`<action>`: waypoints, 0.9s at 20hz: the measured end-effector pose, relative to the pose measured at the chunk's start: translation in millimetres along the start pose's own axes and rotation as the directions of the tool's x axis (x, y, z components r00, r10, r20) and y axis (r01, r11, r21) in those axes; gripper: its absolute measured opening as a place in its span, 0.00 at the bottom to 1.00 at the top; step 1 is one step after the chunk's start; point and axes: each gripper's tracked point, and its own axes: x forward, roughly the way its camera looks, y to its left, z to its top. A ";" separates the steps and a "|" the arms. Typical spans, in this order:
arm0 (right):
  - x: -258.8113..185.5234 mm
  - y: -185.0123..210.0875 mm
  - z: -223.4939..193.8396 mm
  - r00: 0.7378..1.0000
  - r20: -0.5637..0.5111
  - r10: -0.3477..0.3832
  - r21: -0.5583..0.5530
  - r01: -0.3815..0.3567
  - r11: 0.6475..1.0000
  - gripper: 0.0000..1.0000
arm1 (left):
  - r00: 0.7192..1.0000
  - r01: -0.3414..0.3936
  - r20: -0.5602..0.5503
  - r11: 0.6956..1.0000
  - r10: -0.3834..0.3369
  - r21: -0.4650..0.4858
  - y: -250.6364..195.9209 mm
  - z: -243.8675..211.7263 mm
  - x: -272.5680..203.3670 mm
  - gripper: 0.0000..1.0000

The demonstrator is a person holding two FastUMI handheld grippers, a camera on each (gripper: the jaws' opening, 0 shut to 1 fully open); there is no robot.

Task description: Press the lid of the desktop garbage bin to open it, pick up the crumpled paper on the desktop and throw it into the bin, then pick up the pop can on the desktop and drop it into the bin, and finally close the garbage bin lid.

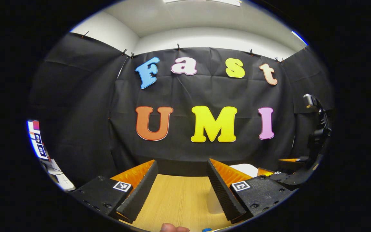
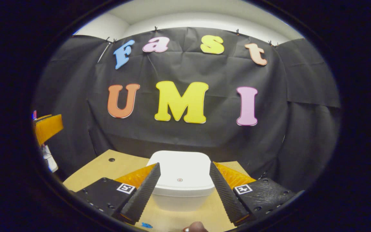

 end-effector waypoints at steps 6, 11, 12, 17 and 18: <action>41.5 -6.0 -25.3 0.992 -0.116 0.045 0.017 -0.043 0.999 0.73 | 0.999 -0.032 -0.021 0.999 0.033 0.016 -13.3 -2.7 3.2 0.96; 58.6 -9.6 -30.6 0.988 -0.146 0.056 0.014 -0.055 0.998 0.17 | 0.998 -0.050 -0.034 0.998 0.051 0.027 -22.8 -8.8 1.1 0.96; 60.9 -7.1 -32.4 0.986 -0.151 0.068 0.014 -0.067 0.998 0.18 | 0.998 -0.053 -0.037 0.998 0.054 0.031 -24.1 -9.1 0.9 0.96; 72.5 -3.9 -47.9 0.980 -0.180 0.087 0.017 -0.085 0.996 0.00 | 0.997 -0.064 -0.036 0.996 0.066 0.062 -26.4 -10.5 -2.3 0.96; 73.5 -2.2 -53.3 0.977 -0.192 0.091 0.019 -0.089 0.996 0.00 | 0.997 -0.065 -0.037 0.996 0.068 0.066 -26.5 -10.9 -3.0 0.97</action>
